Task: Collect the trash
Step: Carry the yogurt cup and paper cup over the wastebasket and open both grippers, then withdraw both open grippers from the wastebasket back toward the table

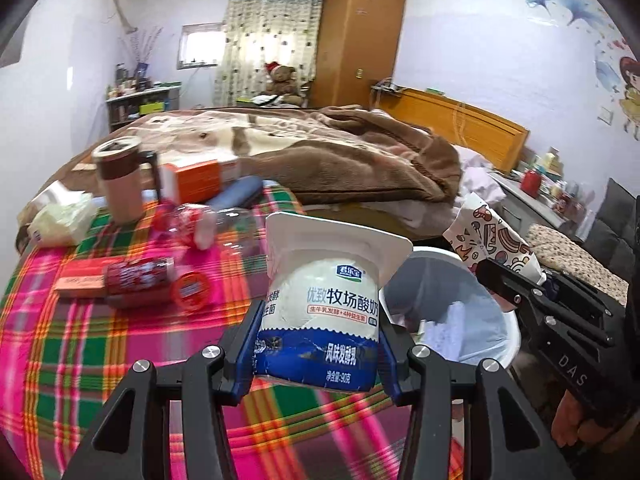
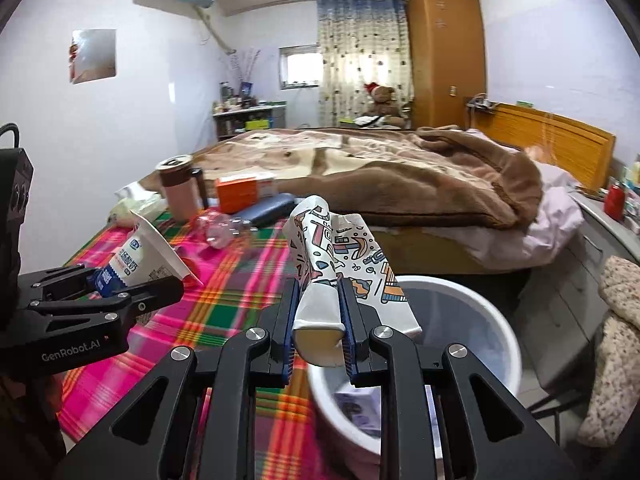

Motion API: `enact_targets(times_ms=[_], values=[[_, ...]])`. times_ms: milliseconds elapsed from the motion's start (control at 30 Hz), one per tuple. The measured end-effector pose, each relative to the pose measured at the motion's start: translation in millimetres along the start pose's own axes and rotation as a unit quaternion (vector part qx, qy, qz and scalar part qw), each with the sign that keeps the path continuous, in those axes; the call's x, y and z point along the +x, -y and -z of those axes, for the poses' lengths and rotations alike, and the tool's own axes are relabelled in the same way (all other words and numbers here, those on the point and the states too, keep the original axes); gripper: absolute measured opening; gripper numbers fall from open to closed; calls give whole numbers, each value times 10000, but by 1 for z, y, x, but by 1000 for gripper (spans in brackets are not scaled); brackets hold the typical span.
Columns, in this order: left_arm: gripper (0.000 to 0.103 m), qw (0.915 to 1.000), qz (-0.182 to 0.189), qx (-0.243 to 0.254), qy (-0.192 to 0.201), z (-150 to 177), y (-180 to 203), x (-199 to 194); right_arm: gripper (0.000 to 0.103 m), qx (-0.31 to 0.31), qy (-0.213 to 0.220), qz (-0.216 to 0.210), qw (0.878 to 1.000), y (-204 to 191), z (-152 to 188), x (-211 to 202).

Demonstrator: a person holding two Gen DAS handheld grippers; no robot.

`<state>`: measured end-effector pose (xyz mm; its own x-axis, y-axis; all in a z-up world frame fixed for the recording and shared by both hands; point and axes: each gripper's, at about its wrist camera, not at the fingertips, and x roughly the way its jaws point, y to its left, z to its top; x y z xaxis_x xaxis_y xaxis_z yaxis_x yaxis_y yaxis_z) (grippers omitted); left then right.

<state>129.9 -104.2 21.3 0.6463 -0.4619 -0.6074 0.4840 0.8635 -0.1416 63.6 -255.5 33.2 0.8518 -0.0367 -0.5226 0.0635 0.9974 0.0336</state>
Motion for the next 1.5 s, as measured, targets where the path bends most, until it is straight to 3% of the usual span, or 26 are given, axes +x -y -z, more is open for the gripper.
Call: enact_targets(times_ms=[567,1100,1200,1267,1333,1400,1433,1500], values=[[50,9963,601,506,-341,-13,90,62,20,513,-378,541,9965,68,19,5],[50,9912,680,672,-911,1,115,115,20,686,-1099,582,9899,99,44,31],[62,9917,657,632,-904,1,112,117,21,702,-1168,582,9890,101,45,34],[64,9920,670,568,-910,0,110,119,21,680,-1220,635,9882,101,46,35],[64,9922,660,553,-905,0,107,118,24,666,-1238,705,9876,101,47,36],[64,9924,661,537,-886,0,105,117,42,689,-1245,702,9873,102,47,37],[64,9926,672,505,-881,0,103,116,46,695,-1234,699,9875,102,46,36],[65,9930,651,480,-863,-1,100,114,48,706,-1204,676,9879,101,45,34]])
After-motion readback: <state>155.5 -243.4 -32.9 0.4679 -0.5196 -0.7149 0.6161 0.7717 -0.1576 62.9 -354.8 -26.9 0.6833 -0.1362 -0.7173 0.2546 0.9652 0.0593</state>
